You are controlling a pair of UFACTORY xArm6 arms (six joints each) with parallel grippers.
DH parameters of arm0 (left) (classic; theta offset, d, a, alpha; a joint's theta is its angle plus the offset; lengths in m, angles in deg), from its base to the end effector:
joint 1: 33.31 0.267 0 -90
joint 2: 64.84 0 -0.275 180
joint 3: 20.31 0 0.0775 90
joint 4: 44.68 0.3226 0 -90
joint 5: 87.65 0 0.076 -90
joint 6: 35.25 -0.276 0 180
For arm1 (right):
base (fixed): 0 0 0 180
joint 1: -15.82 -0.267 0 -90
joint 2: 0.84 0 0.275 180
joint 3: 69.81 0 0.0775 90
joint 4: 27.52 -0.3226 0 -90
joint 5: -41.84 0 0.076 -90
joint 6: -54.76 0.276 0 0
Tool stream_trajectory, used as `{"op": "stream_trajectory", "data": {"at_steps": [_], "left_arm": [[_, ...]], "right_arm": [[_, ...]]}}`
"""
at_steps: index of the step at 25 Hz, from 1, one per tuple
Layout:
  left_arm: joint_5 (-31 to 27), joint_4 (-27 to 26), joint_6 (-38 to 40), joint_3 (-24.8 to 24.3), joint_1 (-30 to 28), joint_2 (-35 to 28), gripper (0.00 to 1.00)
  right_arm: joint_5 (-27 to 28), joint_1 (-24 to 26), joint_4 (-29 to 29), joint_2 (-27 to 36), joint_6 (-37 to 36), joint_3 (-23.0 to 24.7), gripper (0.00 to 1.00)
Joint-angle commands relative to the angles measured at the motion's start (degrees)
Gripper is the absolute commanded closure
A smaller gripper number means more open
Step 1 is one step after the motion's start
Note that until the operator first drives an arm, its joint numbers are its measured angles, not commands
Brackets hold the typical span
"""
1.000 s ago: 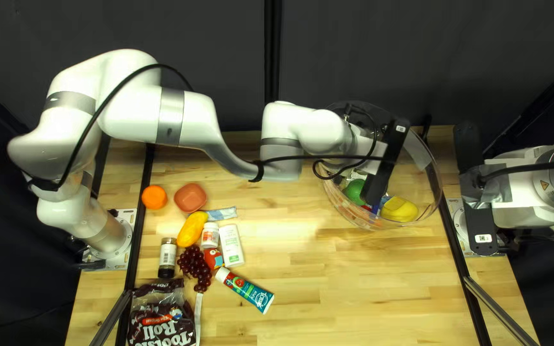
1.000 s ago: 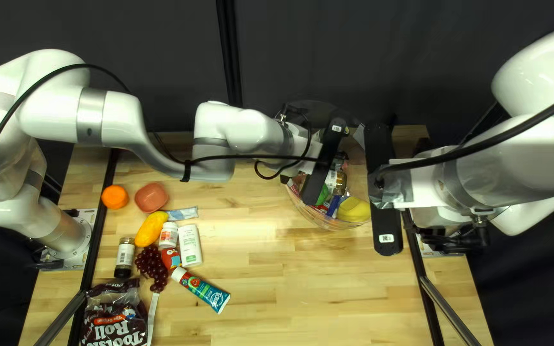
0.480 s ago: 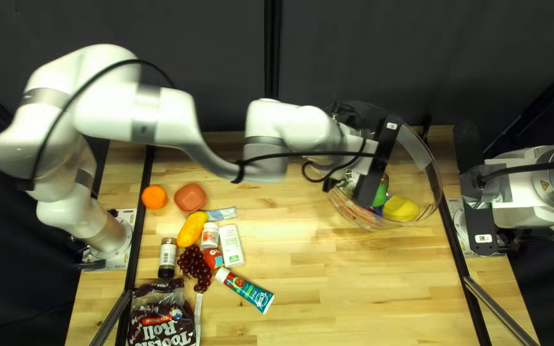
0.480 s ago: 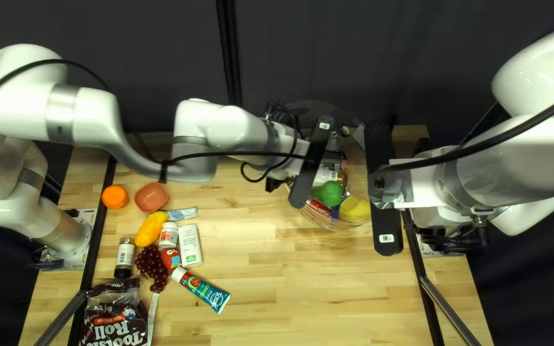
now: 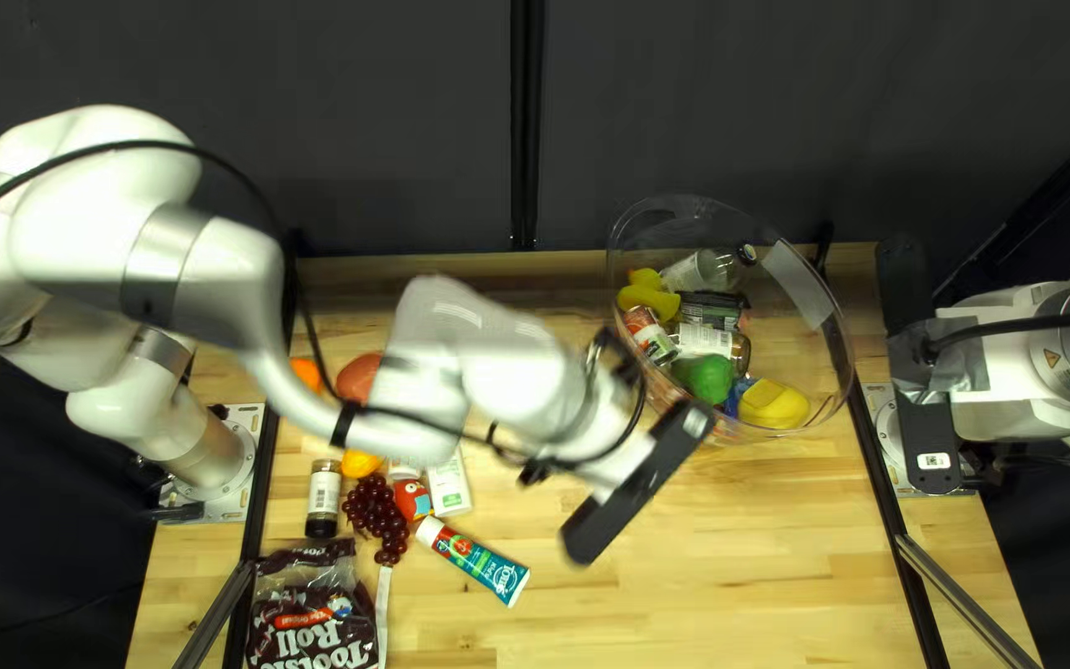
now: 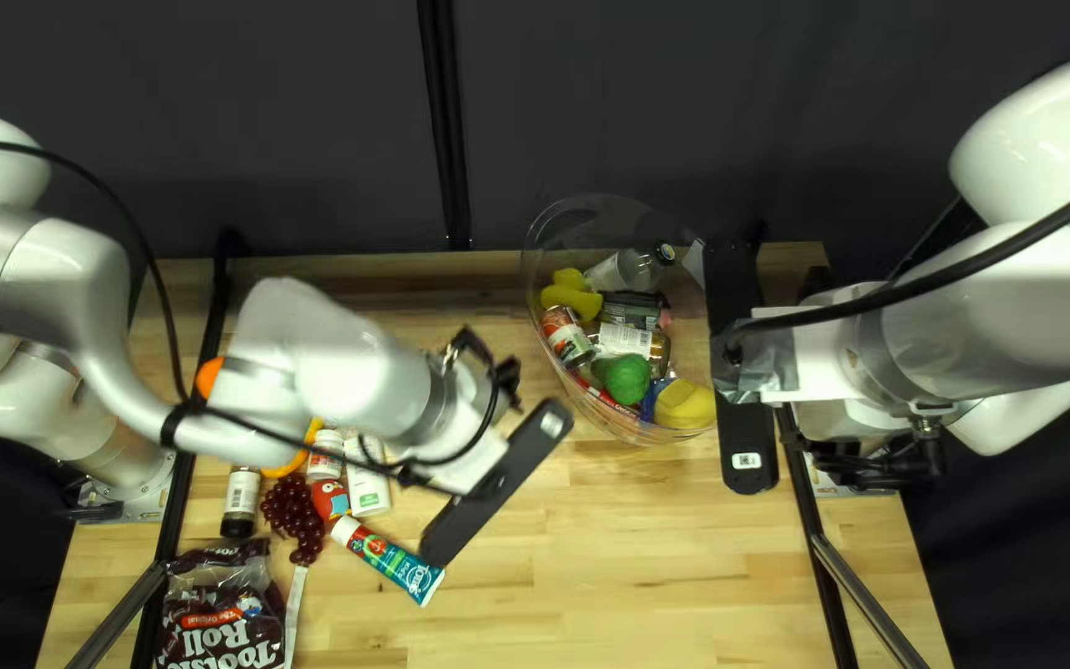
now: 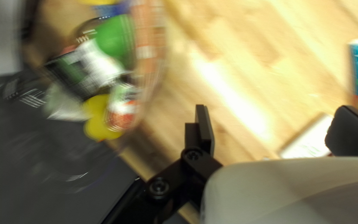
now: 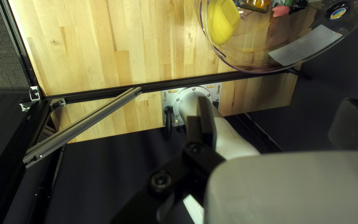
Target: Pick up trash and place into trash bin
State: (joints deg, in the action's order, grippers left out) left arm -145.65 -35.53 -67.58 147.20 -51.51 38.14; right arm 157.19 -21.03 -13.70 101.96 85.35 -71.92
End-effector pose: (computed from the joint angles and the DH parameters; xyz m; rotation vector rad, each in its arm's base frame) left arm 0.4792 -0.1251 0.2029 -2.6486 1.3771 -0.1431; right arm 0.2432 0.0981 0.4157 2.8519 0.0364 -0.0358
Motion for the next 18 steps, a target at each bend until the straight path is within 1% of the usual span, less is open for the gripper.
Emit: {"op": "stream_trajectory", "data": {"at_steps": [1, 5, 6, 11, 15, 18], "left_arm": [[0.4, -5.44, -2.01, -1.3, -2.17, 5.63, 0.0], [0.36, -7.38, -0.37, -2.02, -3.32, 9.3, 0.0], [1.19, -7.86, 0.26, -2.83, -3.49, 10.23, 0.0], [7.11, -9.53, 2.95, -7.7, -4.6, 11.66, 0.0], [8.93, -9.8, 4.79, -9.18, -5.81, 12.3, 0.0], [10.48, -8.84, 8.29, -10.96, -7.36, 12.16, 0.0]], "right_arm": [[0.0, 0.0, 0.0, 0.0, 0.0, 0.0, 0.0], [0.0, 0.0, 0.0, 0.0, 0.0, 0.0, 0.0], [0.0, 0.0, 0.0, 0.0, 0.0, 0.0, 0.0], [0.0, 0.0, 0.0, 0.0, 0.0, 0.0, 0.0], [0.0, 0.0, 0.0, 0.0, 0.0, 0.0, 0.0], [0.0, 0.0, 0.0, 0.0, 0.0, 0.0, 0.0]]}}
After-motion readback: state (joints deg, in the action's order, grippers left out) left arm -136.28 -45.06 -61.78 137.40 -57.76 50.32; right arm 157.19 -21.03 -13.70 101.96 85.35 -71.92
